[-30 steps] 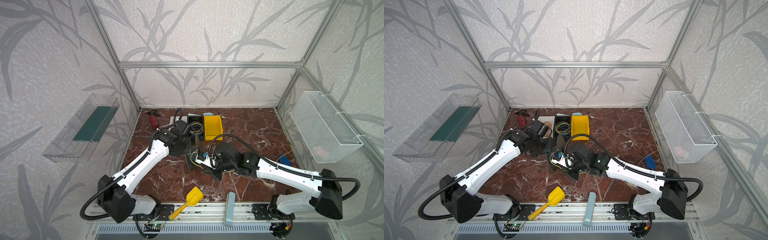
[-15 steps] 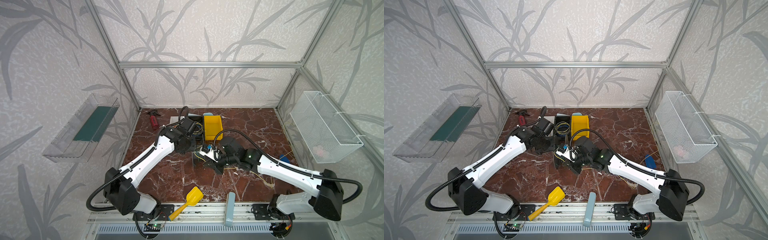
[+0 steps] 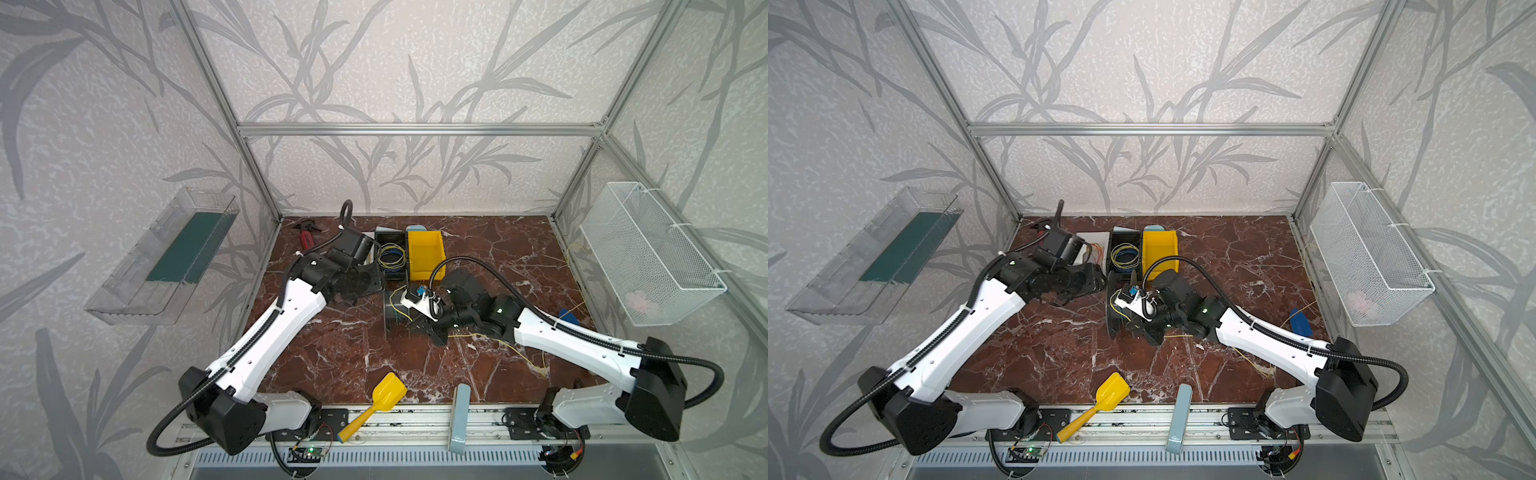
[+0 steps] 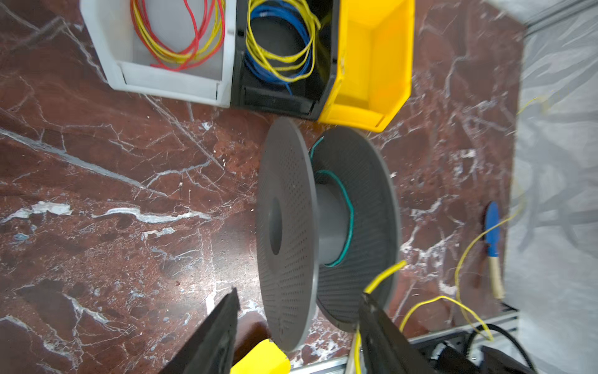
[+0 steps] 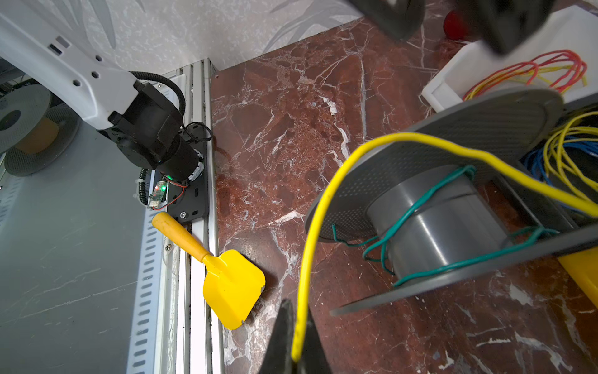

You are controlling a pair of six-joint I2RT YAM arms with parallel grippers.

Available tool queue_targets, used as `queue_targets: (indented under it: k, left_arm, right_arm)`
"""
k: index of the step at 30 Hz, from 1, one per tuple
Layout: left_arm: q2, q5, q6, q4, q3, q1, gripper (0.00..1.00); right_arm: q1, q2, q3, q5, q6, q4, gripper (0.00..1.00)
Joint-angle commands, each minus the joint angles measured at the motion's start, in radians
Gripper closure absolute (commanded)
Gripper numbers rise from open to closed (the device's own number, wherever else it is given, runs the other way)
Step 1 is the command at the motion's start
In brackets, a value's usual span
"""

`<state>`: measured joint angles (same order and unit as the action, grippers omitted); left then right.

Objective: Wrap the cables

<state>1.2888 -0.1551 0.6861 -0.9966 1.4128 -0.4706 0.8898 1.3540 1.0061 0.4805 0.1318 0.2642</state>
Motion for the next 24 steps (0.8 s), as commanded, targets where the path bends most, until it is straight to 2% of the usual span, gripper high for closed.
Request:
queue_targets:
  k: [1, 5, 11, 17, 20, 23, 24]
  left_arm:
    - [-0.021, -0.173, -0.091, -0.114, 0.088, 0.061, 0.45]
    - [0.028, -0.387, -0.177, -0.177, 0.139, 0.084, 0.5]
    - [0.04, -0.521, -0.189, -0.119, 0.067, 0.083, 0.54]
    - [0.008, -0.689, -0.141, 0.043, -0.058, 0.079, 0.54]
    - [-0.005, -0.711, -0.135, 0.075, -0.08, 0.079, 0.57]
    - [-0.014, -0.713, -0.129, 0.093, -0.092, 0.081, 0.65]
    - [-0.017, -0.704, -0.125, 0.098, -0.095, 0.081, 0.71]
  right_arm:
    - [-0.002, -0.017, 0.023, 0.004, 0.031, -0.008, 1.0]
    - [0.009, -0.043, 0.05, -0.008, 0.054, 0.005, 1.0]
    - [0.06, -0.07, 0.079, -0.064, 0.082, 0.026, 1.0]
    - [0.114, -0.066, 0.105, -0.124, 0.106, 0.048, 1.0]
    - [0.116, -0.052, 0.12, -0.126, 0.11, 0.053, 1.0]
    - [0.116, -0.041, 0.13, -0.125, 0.115, 0.055, 1.0]
    - [0.119, -0.038, 0.135, -0.125, 0.118, 0.056, 1.0]
